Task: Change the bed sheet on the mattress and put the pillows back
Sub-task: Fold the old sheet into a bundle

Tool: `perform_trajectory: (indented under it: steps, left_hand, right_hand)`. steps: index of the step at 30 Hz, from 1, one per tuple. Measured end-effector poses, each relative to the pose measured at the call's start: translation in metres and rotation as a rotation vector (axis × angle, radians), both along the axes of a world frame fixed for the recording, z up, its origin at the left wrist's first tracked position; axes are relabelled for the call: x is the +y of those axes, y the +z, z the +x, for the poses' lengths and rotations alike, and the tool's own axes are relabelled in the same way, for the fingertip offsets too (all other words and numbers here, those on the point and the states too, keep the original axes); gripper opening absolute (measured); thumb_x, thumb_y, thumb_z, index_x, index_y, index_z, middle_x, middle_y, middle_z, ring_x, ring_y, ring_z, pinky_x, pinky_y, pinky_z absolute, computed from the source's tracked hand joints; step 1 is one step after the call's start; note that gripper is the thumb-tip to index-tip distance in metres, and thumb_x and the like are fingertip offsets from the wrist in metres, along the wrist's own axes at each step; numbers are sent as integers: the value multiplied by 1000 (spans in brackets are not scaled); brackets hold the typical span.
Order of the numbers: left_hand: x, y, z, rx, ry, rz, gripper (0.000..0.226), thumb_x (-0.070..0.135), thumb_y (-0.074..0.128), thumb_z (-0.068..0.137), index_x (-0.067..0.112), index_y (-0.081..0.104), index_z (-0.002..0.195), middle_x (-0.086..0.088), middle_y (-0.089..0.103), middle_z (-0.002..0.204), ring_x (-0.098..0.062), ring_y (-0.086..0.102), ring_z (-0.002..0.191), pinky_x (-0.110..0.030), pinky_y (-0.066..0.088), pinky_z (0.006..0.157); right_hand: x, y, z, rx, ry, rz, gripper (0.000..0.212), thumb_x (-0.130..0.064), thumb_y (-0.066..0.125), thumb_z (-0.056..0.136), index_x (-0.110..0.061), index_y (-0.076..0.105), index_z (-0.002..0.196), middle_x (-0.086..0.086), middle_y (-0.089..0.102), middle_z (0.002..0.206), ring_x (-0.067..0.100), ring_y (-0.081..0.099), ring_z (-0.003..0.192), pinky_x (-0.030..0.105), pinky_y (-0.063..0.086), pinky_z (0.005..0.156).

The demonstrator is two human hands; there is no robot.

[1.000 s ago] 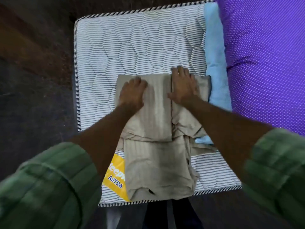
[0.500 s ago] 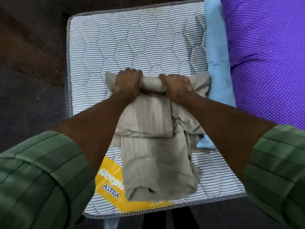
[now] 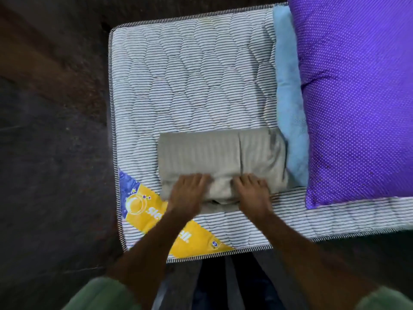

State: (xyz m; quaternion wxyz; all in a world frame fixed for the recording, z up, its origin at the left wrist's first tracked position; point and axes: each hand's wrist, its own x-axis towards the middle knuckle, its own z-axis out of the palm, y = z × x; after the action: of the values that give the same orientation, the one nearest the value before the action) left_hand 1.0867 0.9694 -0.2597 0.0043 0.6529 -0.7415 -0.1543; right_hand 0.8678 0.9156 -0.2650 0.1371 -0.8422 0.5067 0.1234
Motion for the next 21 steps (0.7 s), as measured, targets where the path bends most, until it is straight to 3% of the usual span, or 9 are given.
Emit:
perform_trajectory:
  steps: [3,6,8,9,11,14,15,18,21]
  left_hand:
    - [41,-20,-9,-51,-22,183,69,42,68,68,20,55,132,-5,57,124,-31,59,112,-44,48,93]
    - [28,-24,-13,25,40,70,37,45,60,84,26,63,116,-1,61,113,-28,59,104,-42,45,86]
    - [4,-22,-12,27,16,-65,22,37,58,90,24,66,106,-1,62,110,-30,60,102,-42,40,85]
    - [-10,-19,-11,-3,13,-127,23,33,61,88,22,66,108,-3,61,113,-31,60,103,-43,39,86]
    - [-40,-10,-9,-88,44,-137,47,33,66,80,21,58,126,-7,55,129,-32,53,116,-44,39,94]
    - [-74,-8,-5,-130,103,-6,93,41,77,63,26,40,146,-9,33,156,-34,35,141,-48,34,109]
    - [-82,-10,-4,-148,113,71,102,45,81,59,29,36,149,-10,25,162,-34,29,146,-49,32,111]
    - [-95,-24,-5,-219,108,250,121,56,88,54,32,25,154,-12,8,169,-36,20,151,-50,30,114]
    - [-86,-27,-20,-243,170,233,110,40,83,66,31,23,156,-14,5,170,-34,15,154,-48,25,118]
  right_hand:
    - [30,-16,-18,57,30,211,60,-32,69,62,-23,57,119,3,59,117,29,58,111,43,48,90]
    - [11,-12,-13,-193,62,-36,30,-39,63,78,-17,65,99,8,63,100,32,60,95,43,45,83]
    - [-16,-1,2,-319,76,-233,25,-34,65,84,-13,65,97,11,61,97,34,58,92,44,43,82]
    - [-32,3,10,-321,54,-272,31,-35,67,84,-11,65,104,12,61,103,34,58,96,45,42,84]
    - [-64,4,23,-238,3,-229,67,-43,75,75,-10,56,130,16,54,132,37,53,118,48,41,96]
    - [-108,0,33,-95,23,-55,118,-58,81,64,-18,25,159,14,19,166,38,22,152,56,23,119]
    - [-121,-3,35,-28,50,31,122,-63,81,63,-21,20,160,11,21,166,36,22,153,55,20,121]
    - [-148,-13,48,51,27,325,122,-62,86,56,-27,23,154,9,45,150,35,45,136,49,38,108]
    - [-160,-23,62,101,24,341,129,-55,92,45,-35,24,152,7,37,148,37,40,134,54,42,101]
